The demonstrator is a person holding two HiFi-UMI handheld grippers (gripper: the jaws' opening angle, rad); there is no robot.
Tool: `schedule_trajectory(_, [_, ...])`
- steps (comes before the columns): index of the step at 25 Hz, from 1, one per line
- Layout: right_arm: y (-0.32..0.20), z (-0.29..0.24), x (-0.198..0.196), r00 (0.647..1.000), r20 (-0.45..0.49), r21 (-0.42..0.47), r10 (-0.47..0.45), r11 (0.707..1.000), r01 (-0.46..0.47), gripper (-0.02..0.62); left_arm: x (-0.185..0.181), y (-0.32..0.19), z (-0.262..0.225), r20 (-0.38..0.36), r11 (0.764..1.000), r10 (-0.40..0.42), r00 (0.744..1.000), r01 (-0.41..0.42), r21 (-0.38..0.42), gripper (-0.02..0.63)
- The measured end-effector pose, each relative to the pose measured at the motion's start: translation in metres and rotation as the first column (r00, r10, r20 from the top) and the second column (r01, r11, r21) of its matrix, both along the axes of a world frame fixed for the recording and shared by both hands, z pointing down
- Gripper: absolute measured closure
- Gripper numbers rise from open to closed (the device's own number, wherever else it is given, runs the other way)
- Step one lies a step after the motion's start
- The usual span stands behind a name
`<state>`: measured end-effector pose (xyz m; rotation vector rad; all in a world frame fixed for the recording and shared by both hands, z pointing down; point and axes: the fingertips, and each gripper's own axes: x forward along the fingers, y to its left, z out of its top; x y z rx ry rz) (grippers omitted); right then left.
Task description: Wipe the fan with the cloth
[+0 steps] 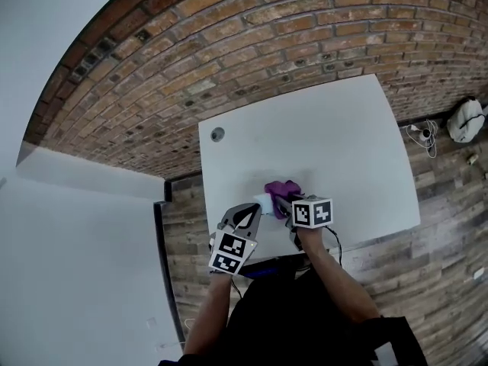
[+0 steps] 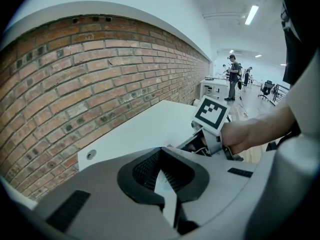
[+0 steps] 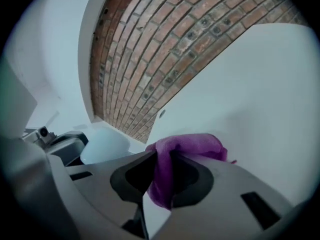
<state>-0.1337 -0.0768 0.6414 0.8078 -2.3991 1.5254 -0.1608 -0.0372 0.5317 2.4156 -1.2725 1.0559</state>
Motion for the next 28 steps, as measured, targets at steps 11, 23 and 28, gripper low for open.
schedule_trajectory(11, [-0.024, 0.038, 0.007, 0.96, -0.248, 0.023, -0.133, 0.989, 0.143, 0.531, 0.001, -0.001, 0.0, -0.001, 1.0, -0.007, 1.0, 0.007, 0.008, 0.601])
schedule_trajectory(23, [0.064, 0.049, -0.003, 0.945, -0.159, -0.113, -0.285, 0.956, 0.269, 0.531, -0.001, -0.003, -0.002, -0.011, 1.0, -0.021, 1.0, 0.021, 0.019, 0.601])
schedule_trajectory(28, [0.014, 0.023, 0.017, 0.98, -0.137, -0.027, -0.146, 0.989, 0.143, 0.531, -0.001, -0.001, -0.001, -0.02, 0.999, -0.027, 0.999, 0.027, 0.018, 0.601])
